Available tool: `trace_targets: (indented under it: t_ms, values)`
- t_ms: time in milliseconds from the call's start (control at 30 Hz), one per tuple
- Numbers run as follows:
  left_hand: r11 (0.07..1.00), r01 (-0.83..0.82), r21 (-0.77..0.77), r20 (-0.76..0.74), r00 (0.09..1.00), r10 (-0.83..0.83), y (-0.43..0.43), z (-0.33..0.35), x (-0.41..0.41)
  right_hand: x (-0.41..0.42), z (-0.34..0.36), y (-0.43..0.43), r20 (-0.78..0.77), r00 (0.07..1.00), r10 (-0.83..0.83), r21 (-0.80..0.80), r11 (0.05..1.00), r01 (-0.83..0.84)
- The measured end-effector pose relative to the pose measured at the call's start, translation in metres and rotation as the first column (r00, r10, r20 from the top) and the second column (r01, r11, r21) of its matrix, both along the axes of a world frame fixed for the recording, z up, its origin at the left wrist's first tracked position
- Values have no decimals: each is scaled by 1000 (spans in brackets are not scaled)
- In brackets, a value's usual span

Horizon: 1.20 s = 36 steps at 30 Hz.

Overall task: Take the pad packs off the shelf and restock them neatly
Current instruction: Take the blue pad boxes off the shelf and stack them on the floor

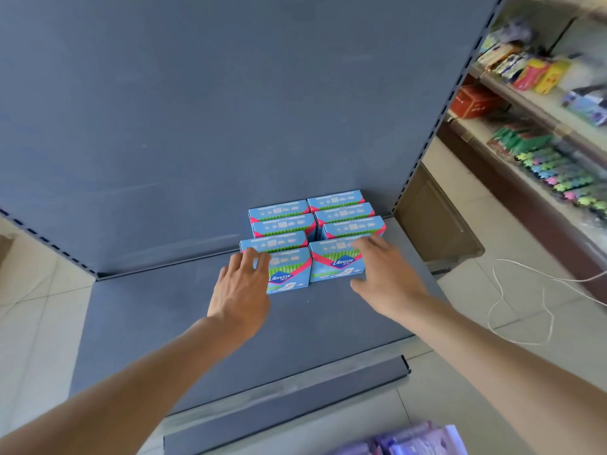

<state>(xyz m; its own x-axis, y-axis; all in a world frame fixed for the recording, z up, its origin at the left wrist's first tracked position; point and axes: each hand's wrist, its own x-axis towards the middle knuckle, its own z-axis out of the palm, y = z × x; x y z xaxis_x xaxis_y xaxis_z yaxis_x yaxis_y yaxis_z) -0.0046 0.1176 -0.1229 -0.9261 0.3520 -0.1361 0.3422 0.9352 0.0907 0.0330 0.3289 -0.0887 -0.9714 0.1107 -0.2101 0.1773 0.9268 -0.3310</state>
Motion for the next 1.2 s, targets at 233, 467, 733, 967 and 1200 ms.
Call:
trace_targets:
  t_ms: [233, 467, 733, 967, 1200]
  values:
    - [995, 81, 53, -124, 989, -74, -17, -23, -14, -14, -34, -8, 71, 996, -53, -43, 997, 57]
    - [933, -118, 340, 129, 989, 78, -26, -25, -10, -17, -50, -7, -122, 992, 18, 276, 961, 16]
    - [783, -287, 552, 332, 937, 110, -33, -27, -6, -6, -74, -1, -235, 972, 5, 167, 985, 36]
    - [505, -499, 704, 633, 764, -127, -18, -3, 25, 35, -37, 20, 11, 943, -334, -762, 608, 224]
    - [162, -848, 504, 864, 494, -101, 27, 17, 92, 111, -41, 27, 371, 823, -431, -925, -89, 370]
